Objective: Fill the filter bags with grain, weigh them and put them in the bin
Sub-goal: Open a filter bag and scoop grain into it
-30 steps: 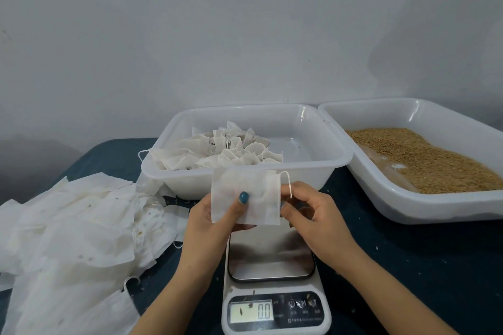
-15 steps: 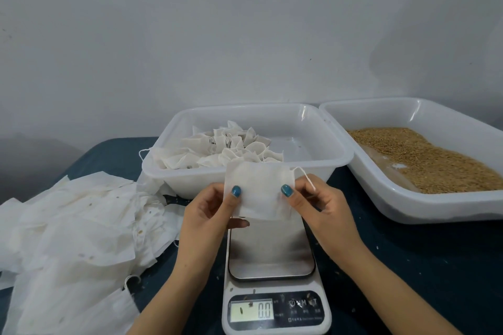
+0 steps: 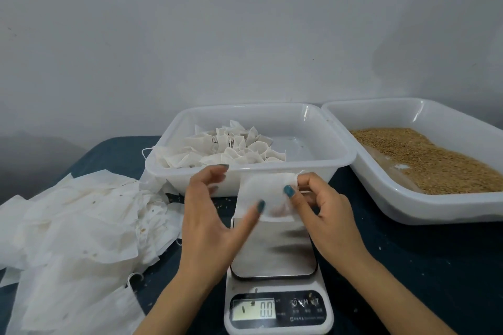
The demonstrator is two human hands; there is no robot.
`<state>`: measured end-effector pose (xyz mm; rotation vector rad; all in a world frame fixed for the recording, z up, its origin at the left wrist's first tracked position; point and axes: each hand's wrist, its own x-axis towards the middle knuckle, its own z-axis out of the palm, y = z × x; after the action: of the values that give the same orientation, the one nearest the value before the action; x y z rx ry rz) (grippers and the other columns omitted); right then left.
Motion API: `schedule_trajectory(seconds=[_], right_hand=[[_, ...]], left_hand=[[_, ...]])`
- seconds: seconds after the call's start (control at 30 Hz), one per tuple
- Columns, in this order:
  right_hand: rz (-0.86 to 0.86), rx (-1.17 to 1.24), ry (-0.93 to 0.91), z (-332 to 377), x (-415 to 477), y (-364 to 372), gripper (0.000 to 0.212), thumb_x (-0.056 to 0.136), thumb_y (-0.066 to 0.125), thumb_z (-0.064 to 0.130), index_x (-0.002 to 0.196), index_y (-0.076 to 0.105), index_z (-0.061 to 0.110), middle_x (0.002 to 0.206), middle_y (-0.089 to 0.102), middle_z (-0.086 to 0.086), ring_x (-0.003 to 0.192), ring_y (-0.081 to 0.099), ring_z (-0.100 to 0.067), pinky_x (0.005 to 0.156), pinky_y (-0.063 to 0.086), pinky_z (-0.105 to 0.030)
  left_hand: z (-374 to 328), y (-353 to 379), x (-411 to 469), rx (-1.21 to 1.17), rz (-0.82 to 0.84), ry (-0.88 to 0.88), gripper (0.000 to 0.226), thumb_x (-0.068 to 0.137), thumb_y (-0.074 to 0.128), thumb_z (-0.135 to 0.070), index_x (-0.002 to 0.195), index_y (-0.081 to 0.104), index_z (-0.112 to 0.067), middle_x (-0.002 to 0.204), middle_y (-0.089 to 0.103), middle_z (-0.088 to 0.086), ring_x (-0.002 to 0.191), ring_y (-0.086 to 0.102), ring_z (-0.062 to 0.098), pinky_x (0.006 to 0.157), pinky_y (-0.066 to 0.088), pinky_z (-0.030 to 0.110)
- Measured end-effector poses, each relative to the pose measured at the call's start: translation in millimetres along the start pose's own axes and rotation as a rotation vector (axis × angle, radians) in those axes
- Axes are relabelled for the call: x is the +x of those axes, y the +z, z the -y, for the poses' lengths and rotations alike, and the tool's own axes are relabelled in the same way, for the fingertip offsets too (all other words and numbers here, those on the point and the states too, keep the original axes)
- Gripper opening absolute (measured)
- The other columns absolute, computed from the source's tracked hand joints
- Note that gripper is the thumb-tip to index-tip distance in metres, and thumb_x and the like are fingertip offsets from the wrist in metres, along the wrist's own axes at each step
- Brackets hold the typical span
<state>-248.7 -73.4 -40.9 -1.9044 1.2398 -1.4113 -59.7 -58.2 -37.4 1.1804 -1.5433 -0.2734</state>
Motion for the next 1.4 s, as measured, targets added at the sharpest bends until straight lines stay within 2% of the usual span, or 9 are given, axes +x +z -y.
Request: schedule_trajectory(seconds=[0.1, 0.23, 0.33, 0.43, 0.57, 0.7, 0.93, 1.27, 1.4], right_hand=[[0.016, -0.032, -0.041, 2, -2, 2, 0.021, 0.097, 0.056, 0.037, 0.097, 0.065, 0.018, 0.092, 0.069, 0.005, 0.086, 0.069, -0.011, 0.074, 0.056, -0.033], [0.079, -0.062, -0.166, 7, -7, 8, 0.028, 0.095, 0.056, 0.043, 0.106, 0.068, 0.02, 0.105, 0.064, 0.014, 0.094, 0.065, -0.013, 0.081, 0.055, -0.038], [0.135, -0.028, -0.224, 9, -11, 11, 0.032, 0.087, 0.067, 0.044, 0.114, 0.066, 0.027, 0.111, 0.063, 0.012, 0.096, 0.064, -0.012, 0.081, 0.056, -0.034], [0.151, -0.012, -0.264, 10, -12, 10, 0.051, 0.073, 0.079, 0.047, 0.121, 0.062, 0.036, 0.113, 0.063, 0.008, 0.101, 0.064, -0.013, 0.086, 0.056, -0.034], [0.209, 0.012, -0.243, 12, -11, 8, 0.061, 0.066, 0.087, 0.042, 0.123, 0.065, 0.035, 0.112, 0.06, 0.007, 0.109, 0.061, -0.015, 0.092, 0.053, -0.039], [0.198, -0.016, -0.244, 11, -9, 5, 0.04, 0.071, 0.082, 0.034, 0.11, 0.072, 0.036, 0.111, 0.059, 0.017, 0.105, 0.063, -0.011, 0.094, 0.051, -0.038], [0.208, -0.072, -0.41, 9, -5, 3, 0.009, 0.08, 0.078, 0.033, 0.087, 0.076, 0.028, 0.094, 0.065, 0.017, 0.109, 0.056, -0.01, 0.089, 0.049, -0.041], [0.056, -0.397, -0.597, 7, -5, 4, 0.02, 0.097, 0.059, 0.042, 0.097, 0.077, 0.033, 0.082, 0.057, 0.013, 0.094, 0.05, -0.013, 0.085, 0.037, -0.028], [0.028, -0.445, -0.658, 8, -5, 3, 0.017, 0.089, 0.069, 0.048, 0.094, 0.077, 0.033, 0.091, 0.064, 0.013, 0.096, 0.052, -0.016, 0.086, 0.039, -0.032]], left_hand=[[3, -4, 3, 0.375, 0.072, 0.416, 0.084, 0.077, 0.066, -0.069, 0.138, 0.045, -0.015, 0.141, 0.047, 0.001, 0.133, 0.042, 0.016, 0.112, 0.032, 0.027], [3, -1, 2, 0.519, 0.223, 0.495, 0.089, 0.079, 0.061, -0.073, 0.143, 0.045, -0.013, 0.145, 0.047, 0.001, 0.14, 0.039, 0.019, 0.118, 0.028, 0.039], [4, -1, 1, 0.5, 0.251, 0.487, 0.074, 0.081, 0.062, -0.061, 0.136, 0.051, -0.013, 0.131, 0.059, -0.002, 0.129, 0.051, 0.015, 0.117, 0.027, 0.031], [5, -4, 1, 0.414, 0.23, 0.425, 0.058, 0.078, 0.061, -0.056, 0.12, 0.056, -0.015, 0.104, 0.063, -0.005, 0.098, 0.056, 0.012, 0.091, 0.035, 0.018], [6, -5, 1, 0.345, 0.224, 0.312, 0.04, 0.073, 0.064, -0.047, 0.1, 0.06, -0.017, 0.083, 0.057, -0.012, 0.079, 0.051, 0.008, 0.069, 0.037, 0.019], [5, -6, 1, 0.337, 0.291, 0.242, 0.038, 0.071, 0.062, -0.046, 0.089, 0.062, -0.013, 0.081, 0.059, -0.008, 0.077, 0.052, 0.014, 0.063, 0.046, 0.033], [2, -6, 2, 0.331, 0.327, 0.276, 0.045, 0.073, 0.058, -0.059, 0.091, 0.063, -0.018, 0.084, 0.053, -0.019, 0.076, 0.051, 0.006, 0.067, 0.033, 0.012], [5, -8, -1, 0.49, 0.301, 0.376, 0.04, 0.078, 0.058, -0.05, 0.099, 0.06, -0.017, 0.086, 0.061, -0.008, 0.078, 0.057, 0.015, 0.067, 0.04, 0.024], [2, -10, 1, 0.531, 0.311, 0.373, 0.041, 0.08, 0.054, -0.058, 0.087, 0.059, -0.018, 0.075, 0.059, -0.009, 0.066, 0.055, 0.016, 0.054, 0.037, 0.026]])
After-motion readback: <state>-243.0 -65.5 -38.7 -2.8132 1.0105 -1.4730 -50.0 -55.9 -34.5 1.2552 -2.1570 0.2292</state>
